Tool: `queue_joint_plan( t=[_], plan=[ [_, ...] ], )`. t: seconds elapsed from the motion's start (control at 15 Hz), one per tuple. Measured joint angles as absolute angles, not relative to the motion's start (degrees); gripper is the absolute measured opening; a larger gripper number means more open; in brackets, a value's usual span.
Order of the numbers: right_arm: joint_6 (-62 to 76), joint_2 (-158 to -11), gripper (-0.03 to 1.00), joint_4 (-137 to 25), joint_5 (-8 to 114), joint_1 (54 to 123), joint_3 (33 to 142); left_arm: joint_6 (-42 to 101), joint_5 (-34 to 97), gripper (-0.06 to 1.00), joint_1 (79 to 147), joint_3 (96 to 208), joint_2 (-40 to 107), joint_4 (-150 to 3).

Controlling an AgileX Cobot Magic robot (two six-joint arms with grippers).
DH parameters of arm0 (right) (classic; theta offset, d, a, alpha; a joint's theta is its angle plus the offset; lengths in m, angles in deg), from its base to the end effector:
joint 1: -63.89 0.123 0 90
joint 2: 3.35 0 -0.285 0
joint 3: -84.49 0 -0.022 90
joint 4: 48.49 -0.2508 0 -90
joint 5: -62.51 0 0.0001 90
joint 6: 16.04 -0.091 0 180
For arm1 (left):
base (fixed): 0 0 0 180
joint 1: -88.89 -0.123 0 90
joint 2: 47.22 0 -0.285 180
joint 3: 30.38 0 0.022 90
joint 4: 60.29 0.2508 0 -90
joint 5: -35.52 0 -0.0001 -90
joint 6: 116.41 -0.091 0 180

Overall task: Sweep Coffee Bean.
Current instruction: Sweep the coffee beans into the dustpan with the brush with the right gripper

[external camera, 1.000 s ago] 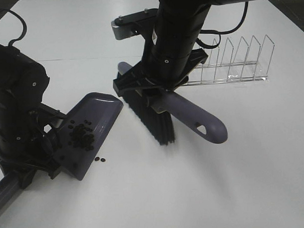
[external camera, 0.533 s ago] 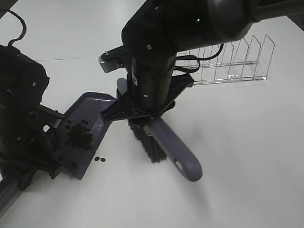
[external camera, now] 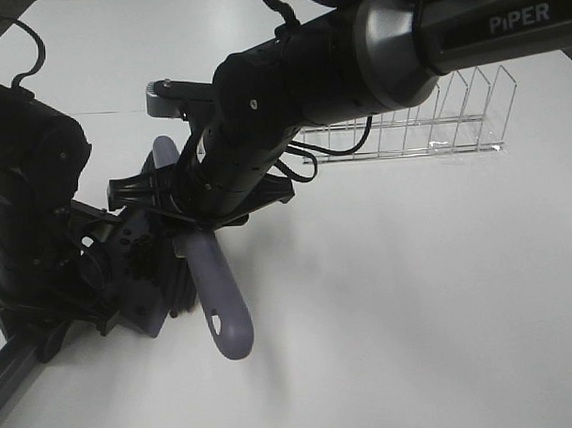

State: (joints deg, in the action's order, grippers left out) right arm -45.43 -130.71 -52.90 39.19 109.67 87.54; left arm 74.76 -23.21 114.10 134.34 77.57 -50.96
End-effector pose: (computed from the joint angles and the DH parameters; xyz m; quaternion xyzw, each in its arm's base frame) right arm 0.3057 0.3181 0.1495 -0.1074 0.9541 0.1893 0.2058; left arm 0.2875 -0.1214 0.0934 -0.1728 -0.9695 -0.1094 0.1354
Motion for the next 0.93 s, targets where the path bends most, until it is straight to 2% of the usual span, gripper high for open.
queue_joint_plan(
  t=[0.33,0.67,0.93],
  plan=[
    [-44.29,-128.71,0.31,-53.82,41.54,107.95,87.95,74.53,-23.04,0.33,114.1,134.34,77.57,-51.18],
    [-42.0,-122.12,0.31,-45.11,25.9,104.57,88.23,71.09,-23.9,0.33,114.1,134.34,77.74,-47.75],
    [-49.5,-122.12,0.31,-39.04,23.61,110.53,82.33,75.39,-25.1,0.33,114.1,131.36,77.57,-44.42]
  ],
)
